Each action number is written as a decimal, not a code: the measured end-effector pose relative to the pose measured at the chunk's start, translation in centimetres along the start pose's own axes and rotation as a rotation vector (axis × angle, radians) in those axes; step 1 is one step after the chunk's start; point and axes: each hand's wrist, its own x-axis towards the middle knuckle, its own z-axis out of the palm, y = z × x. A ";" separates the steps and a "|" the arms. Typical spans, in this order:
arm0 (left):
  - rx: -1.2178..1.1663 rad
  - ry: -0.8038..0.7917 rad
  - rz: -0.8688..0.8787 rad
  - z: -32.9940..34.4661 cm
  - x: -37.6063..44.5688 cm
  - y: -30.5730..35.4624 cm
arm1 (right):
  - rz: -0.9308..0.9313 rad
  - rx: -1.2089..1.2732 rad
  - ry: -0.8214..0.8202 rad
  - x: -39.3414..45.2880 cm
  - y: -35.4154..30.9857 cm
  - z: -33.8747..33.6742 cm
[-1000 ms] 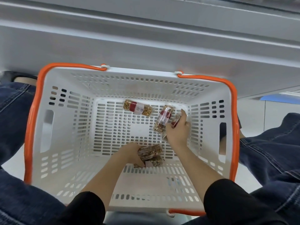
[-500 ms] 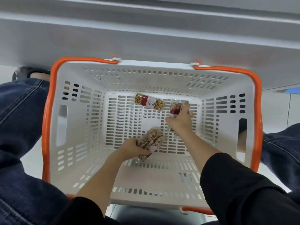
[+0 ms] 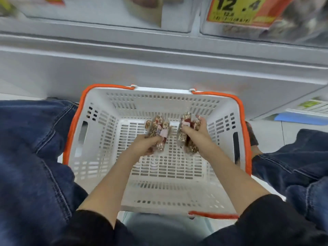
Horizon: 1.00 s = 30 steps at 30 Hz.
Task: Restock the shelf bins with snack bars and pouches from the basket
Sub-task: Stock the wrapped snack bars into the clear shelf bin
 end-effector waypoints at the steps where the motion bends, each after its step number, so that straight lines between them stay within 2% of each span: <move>1: -0.068 -0.022 0.041 0.1 -0.9 1.5 | -0.057 0.025 -0.014 -1.1 -1.6 0.2; 6: -0.245 -0.094 0.283 2.1 -6.8 6.6 | -0.303 0.064 -0.005 -7.6 -8.0 -0.2; 10: -0.207 -0.057 0.448 3.6 -12.2 9.4 | -0.431 -0.005 -0.018 -12.5 -11.5 -2.7; 12: -0.168 -0.054 0.524 4.3 -14.7 11.9 | -0.485 -0.046 0.033 -14.6 -13.5 -4.8; 16: -0.095 -0.136 0.670 6.2 -18.8 18.4 | -0.644 0.006 0.313 -17.4 -18.8 -11.0; 19: -0.036 -0.113 0.761 7.9 -20.1 24.0 | -0.759 0.010 0.595 -18.0 -22.7 -16.2; 21: 0.014 -0.083 0.795 9.3 -20.0 27.2 | -0.778 -0.006 0.716 -17.6 -24.9 -19.3; 24: 0.034 -0.052 0.824 11.7 -19.3 31.2 | -0.777 -0.092 0.828 -15.8 -27.4 -22.2; 30: 0.089 0.128 0.908 15.5 -16.0 38.4 | -0.859 -0.269 0.913 -9.7 -29.8 -23.4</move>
